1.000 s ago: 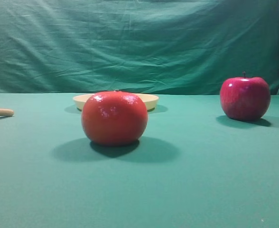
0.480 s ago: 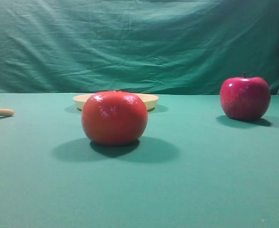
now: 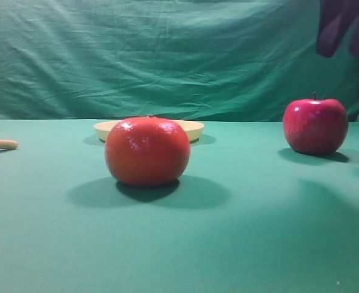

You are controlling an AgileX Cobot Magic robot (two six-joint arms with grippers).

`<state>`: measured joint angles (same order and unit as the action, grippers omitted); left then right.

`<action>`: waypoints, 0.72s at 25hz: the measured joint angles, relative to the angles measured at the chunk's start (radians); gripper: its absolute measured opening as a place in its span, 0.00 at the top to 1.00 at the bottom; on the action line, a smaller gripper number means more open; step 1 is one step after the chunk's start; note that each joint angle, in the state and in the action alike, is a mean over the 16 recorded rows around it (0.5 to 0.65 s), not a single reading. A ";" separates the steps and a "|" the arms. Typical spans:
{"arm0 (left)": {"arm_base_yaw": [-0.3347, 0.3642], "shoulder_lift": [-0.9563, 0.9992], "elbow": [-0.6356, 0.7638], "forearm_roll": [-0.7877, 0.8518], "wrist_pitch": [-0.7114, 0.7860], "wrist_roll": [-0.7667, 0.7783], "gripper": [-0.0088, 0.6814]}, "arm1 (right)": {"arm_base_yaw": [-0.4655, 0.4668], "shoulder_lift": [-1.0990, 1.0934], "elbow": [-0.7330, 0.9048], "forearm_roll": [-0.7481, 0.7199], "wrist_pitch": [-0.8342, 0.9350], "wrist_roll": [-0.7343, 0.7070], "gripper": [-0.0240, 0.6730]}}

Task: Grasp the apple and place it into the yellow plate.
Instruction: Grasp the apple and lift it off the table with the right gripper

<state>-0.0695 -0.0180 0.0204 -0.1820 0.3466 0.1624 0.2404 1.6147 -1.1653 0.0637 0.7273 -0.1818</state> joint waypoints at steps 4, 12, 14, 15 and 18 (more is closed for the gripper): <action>0.000 0.000 0.000 0.000 0.000 0.000 0.76 | 0.012 0.037 -0.004 0.000 -0.024 0.000 0.01; 0.000 0.000 0.000 0.000 0.000 0.000 0.76 | 0.038 0.139 -0.031 -0.008 -0.069 0.000 0.00; 0.000 0.000 0.000 0.000 0.000 0.000 0.76 | 0.042 0.163 -0.039 -0.011 -0.080 0.000 0.00; 0.000 0.000 0.000 0.000 0.000 0.000 0.76 | 0.043 0.175 -0.043 -0.012 -0.085 0.000 0.01; 0.000 0.000 0.000 0.000 0.000 0.000 0.76 | 0.045 0.205 -0.055 -0.016 -0.097 0.000 0.04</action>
<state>-0.0695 -0.0180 0.0204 -0.1820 0.3466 0.1624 0.2851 1.8201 -1.2205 0.0478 0.6300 -0.1818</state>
